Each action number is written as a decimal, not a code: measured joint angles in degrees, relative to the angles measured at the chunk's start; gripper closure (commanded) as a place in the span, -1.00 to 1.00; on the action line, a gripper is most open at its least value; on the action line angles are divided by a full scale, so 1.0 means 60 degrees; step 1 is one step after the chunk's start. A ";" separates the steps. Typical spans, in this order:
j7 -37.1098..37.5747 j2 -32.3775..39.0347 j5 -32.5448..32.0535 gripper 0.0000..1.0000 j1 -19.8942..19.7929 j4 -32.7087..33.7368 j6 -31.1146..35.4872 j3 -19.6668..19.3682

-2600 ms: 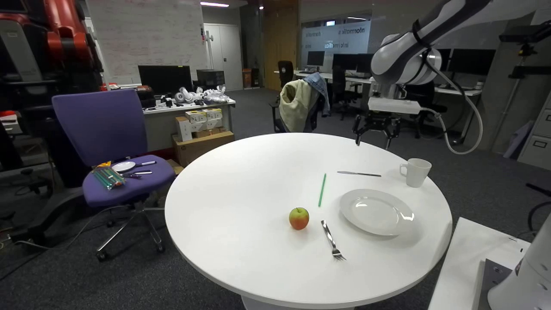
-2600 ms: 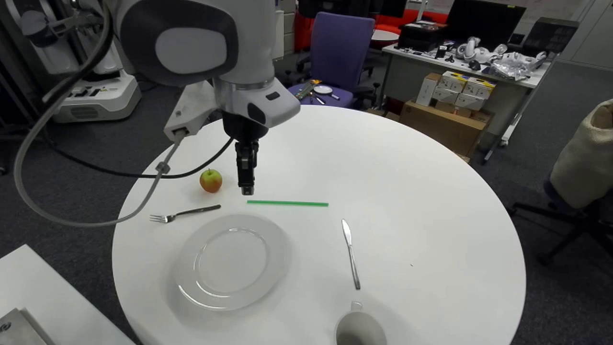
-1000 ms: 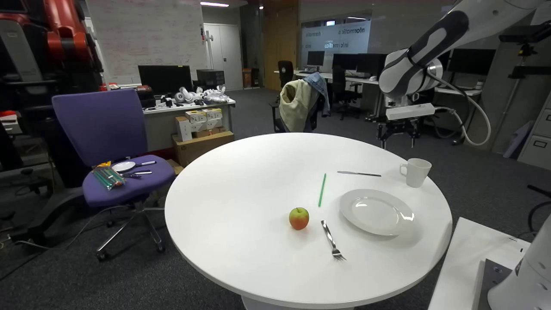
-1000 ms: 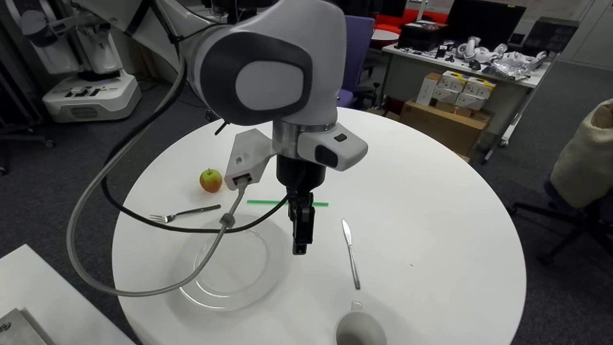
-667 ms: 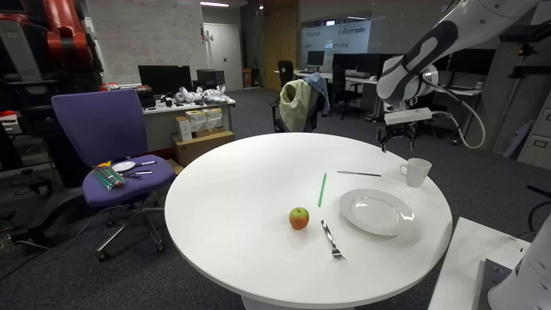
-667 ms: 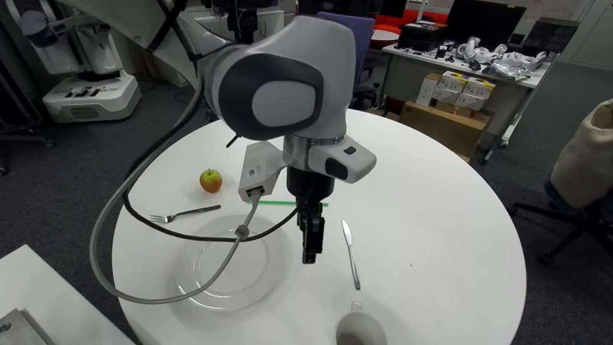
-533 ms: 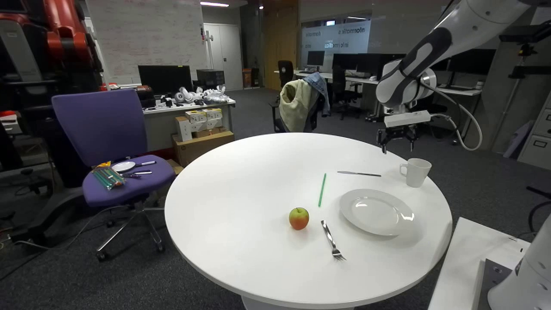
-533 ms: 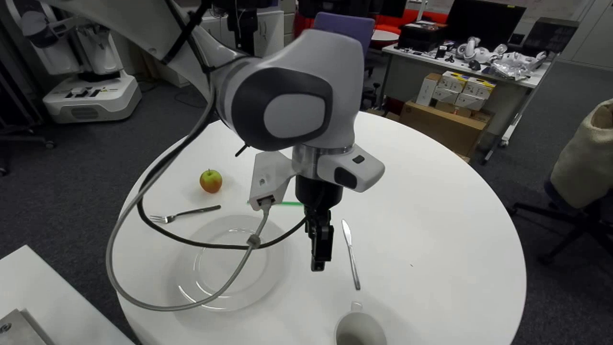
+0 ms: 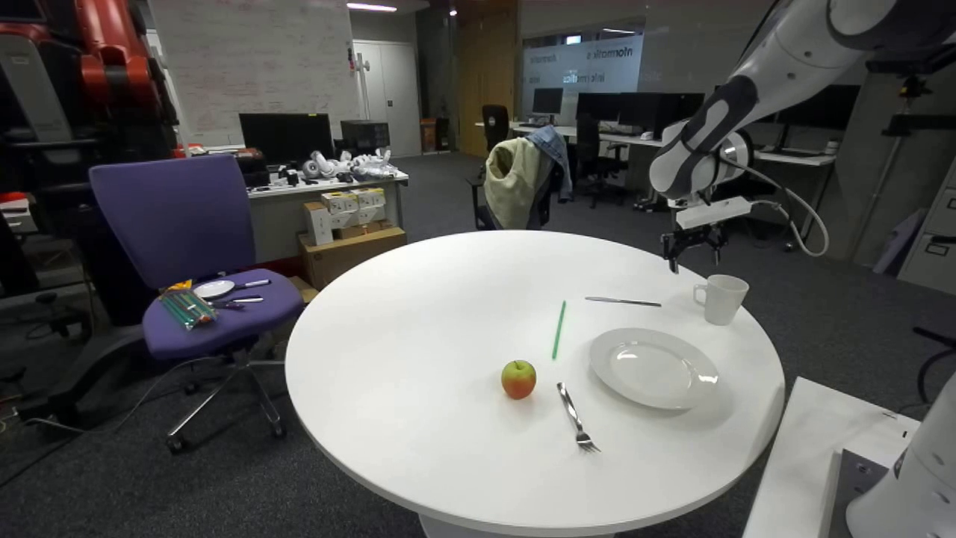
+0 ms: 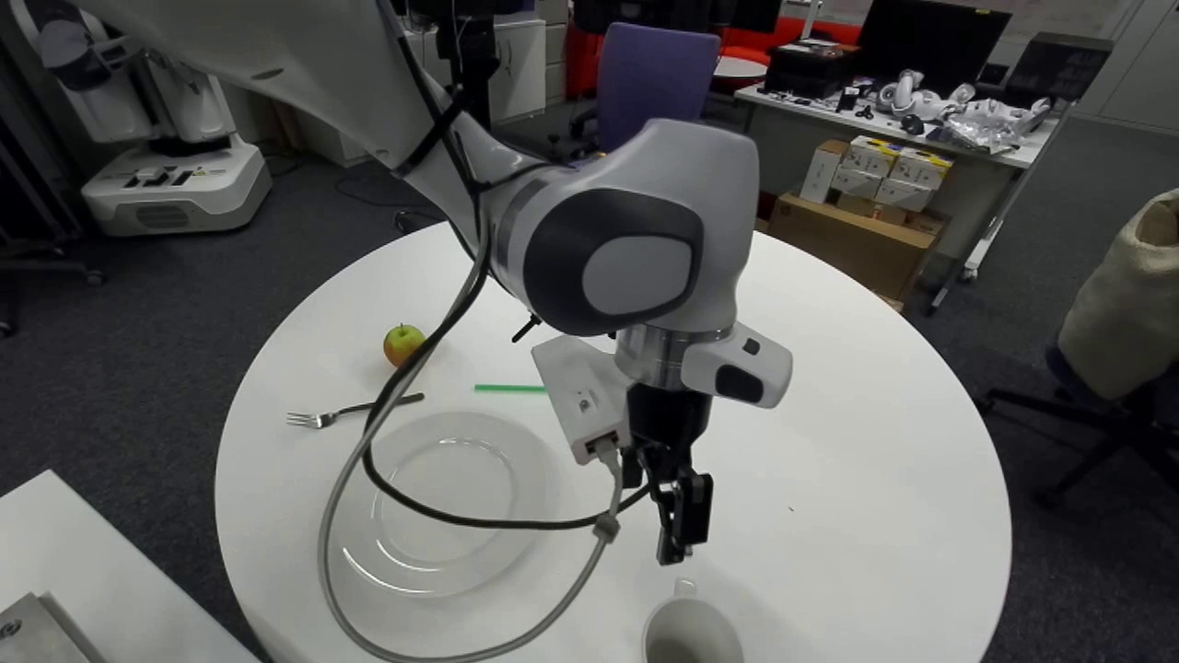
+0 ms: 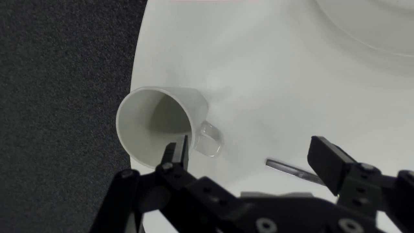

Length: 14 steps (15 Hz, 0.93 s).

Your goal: Move the mug backwards.

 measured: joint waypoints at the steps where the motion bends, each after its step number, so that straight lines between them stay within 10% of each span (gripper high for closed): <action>1: -0.0273 0.0085 0.0000 -1.00 -0.0046 0.0120 -0.0007 0.0000; 14: -0.0752 0.0713 0.0462 -1.00 -0.0247 0.0489 -0.0017 0.0002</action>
